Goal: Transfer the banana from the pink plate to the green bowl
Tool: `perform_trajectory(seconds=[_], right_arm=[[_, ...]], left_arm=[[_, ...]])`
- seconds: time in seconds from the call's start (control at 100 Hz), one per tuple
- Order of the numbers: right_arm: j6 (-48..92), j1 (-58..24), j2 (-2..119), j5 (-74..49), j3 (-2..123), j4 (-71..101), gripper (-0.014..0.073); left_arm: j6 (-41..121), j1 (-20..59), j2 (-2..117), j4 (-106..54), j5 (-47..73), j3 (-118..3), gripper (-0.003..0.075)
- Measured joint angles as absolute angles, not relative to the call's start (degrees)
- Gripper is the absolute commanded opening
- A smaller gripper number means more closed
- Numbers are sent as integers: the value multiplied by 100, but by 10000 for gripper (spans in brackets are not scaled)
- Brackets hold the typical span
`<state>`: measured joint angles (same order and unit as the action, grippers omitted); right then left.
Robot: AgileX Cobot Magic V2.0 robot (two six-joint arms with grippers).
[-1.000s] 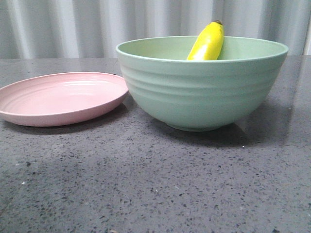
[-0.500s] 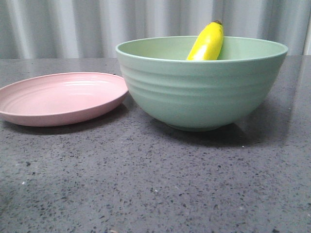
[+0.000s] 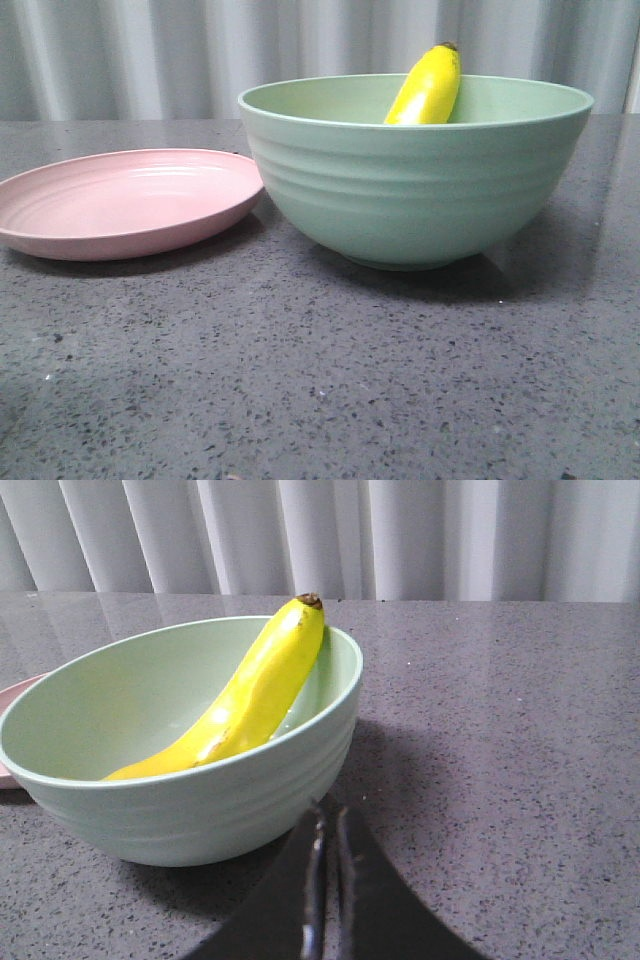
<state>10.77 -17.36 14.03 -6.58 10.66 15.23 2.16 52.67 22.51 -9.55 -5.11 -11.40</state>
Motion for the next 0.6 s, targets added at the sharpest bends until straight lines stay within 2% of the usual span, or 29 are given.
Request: perform_trajectory(seconds=[0.33,0.6], right_arm=[[1077,-1736,1403,-658,1066,1523,-70],[1077,-1736,1403,-658,1066,1523,-70]], left_arm=[[216,5135,2251,-955,-532,-1021,-20],[216,3628,2251,-854,-877,-575,-20]])
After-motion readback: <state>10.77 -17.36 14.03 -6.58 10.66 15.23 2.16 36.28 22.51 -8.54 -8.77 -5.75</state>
